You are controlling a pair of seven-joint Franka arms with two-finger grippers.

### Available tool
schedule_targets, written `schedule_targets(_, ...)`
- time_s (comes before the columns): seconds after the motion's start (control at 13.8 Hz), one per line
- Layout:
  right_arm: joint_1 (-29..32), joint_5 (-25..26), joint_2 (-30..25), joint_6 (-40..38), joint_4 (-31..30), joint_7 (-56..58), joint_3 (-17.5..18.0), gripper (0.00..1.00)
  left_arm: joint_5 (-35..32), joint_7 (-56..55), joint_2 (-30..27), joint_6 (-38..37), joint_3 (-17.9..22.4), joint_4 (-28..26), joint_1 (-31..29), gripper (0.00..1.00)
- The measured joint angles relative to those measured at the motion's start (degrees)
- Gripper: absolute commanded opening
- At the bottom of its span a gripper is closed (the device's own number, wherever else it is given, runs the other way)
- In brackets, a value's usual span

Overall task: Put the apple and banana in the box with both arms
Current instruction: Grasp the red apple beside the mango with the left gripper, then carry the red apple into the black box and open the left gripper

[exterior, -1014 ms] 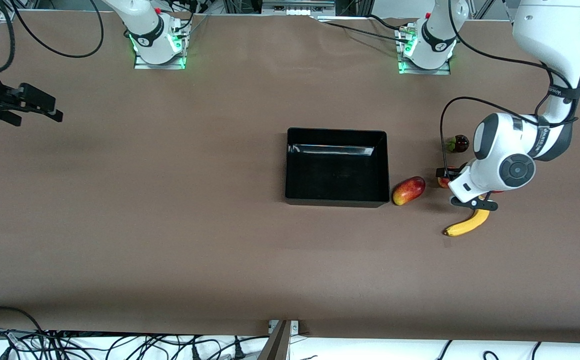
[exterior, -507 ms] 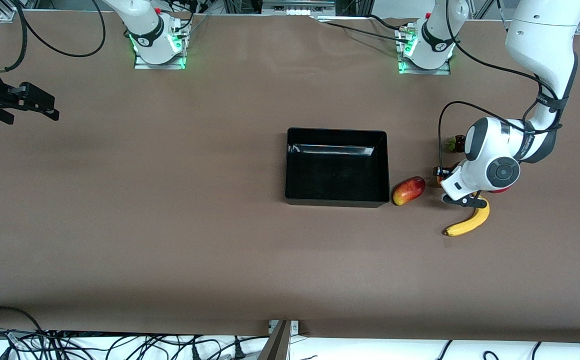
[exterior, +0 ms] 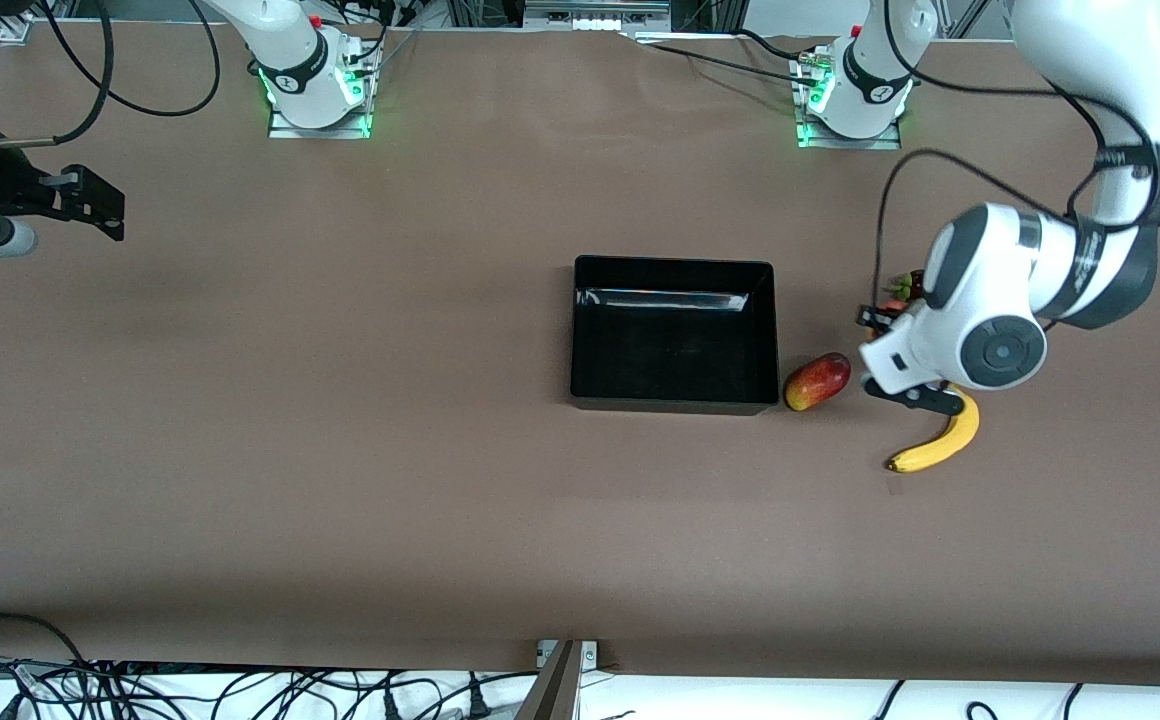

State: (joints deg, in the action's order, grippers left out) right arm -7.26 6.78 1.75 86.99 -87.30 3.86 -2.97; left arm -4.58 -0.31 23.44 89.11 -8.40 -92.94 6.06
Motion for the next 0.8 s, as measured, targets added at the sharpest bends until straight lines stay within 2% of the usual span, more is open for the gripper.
schedule_targets(0.14,0.0,-1.3,0.0,0.0,0.2,-0.9,-0.6,1.00,7.0,-7.1,0.2,-1.4,-0.8,1.6,4.9,0.27)
schedule_targets(0.29,0.0,-1.7,0.0,0.0,0.2,-1.1,-0.8,1.00,9.7,-18.4,2.9,0.2,-0.9,1.3,9.9,0.27)
schedule_targets(0.58,0.0,-1.9,0.0,-0.3,0.2,-1.2,-0.6,1.00,8.6,-36.3,10.5,8.8,-0.9,0.2,18.6,0.28)
schedule_targets(0.8,-0.1,-4.5,-0.1,-0.3,0.3,-1.2,-0.3,1.00,6.2,-40.9,14.3,10.6,-0.7,0.1,19.9,0.29)
